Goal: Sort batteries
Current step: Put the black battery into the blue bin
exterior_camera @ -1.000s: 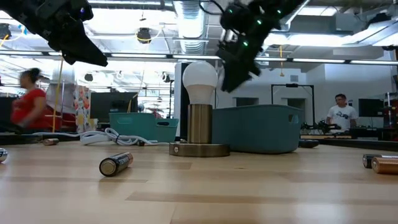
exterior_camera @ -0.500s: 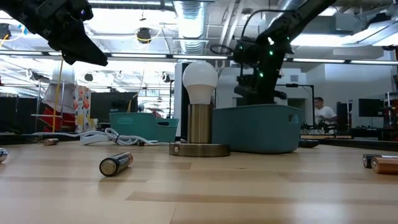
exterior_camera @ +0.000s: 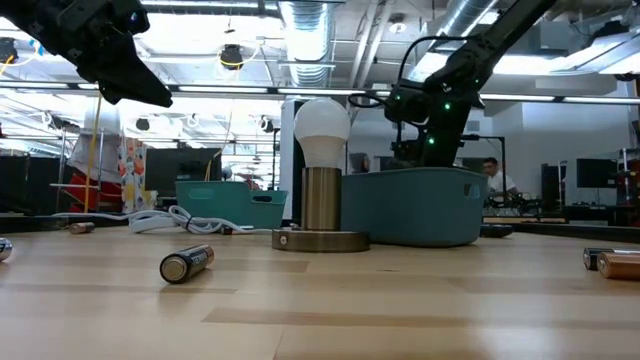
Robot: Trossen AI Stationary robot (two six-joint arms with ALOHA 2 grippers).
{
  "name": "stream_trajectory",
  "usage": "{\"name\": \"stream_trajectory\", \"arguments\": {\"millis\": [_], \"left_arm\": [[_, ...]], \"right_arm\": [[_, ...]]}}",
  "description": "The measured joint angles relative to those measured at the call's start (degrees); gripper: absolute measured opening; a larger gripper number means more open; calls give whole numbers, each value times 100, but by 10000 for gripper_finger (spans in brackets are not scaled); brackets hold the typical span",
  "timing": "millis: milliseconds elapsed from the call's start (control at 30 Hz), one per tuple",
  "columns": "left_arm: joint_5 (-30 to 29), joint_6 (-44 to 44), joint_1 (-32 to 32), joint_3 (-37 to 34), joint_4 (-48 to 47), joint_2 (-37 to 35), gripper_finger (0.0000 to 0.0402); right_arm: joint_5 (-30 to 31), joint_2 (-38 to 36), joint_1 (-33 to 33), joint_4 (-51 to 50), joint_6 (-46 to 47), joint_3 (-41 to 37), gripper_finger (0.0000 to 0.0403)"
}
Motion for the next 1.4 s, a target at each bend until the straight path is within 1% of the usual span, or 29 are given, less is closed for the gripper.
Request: {"name": "stream_trajectory", "arguments": {"millis": [133, 267, 433, 533, 700, 767, 833, 933, 1067, 1133, 1300, 1400], "left_arm": [[44, 145, -2, 0, 1, 0, 93], [163, 287, 0, 0, 3, 2, 93], [171, 624, 0, 0, 100, 0, 93], [140, 1235, 6, 0, 592, 0, 93], [108, 2627, 153, 0, 1852, 0, 93], [105, 2948, 284, 0, 2250, 0, 93], [103, 3064, 465, 0, 2550, 0, 93], [101, 2745, 882, 4, 2763, 0, 93], [22, 1510, 1427, 4, 2753, 1, 93], [29, 1190, 1604, 4, 2757, 0, 93], [39, 1116, 1844, 4, 2751, 0, 93], [44, 1097, 1925, 4, 2658, 0, 93]], "right_arm": [[-8, 0, -4, 187, -19, -126, 212], [-15, 0, 25, 411, -110, -123, 210], [-16, 0, 25, 638, -337, -123, 209], [-13, 0, 23, 956, -566, -123, 209], [-13, 0, 25, 1437, -889, -117, 209], [-12, 0, 25, 1537, -890, -116, 209], [-11, 0, 25, 1548, -782, -116, 209], [-10, 0, 25, 1304, -547, -114, 209], [-125, 0, 25, 931, -169, -114, 209], [-287, 0, 20, 944, -46, -114, 209], [-338, 0, -35, 874, 267, -114, 209], [-512, 54, -115, 792, 347, -114, 209]]}}
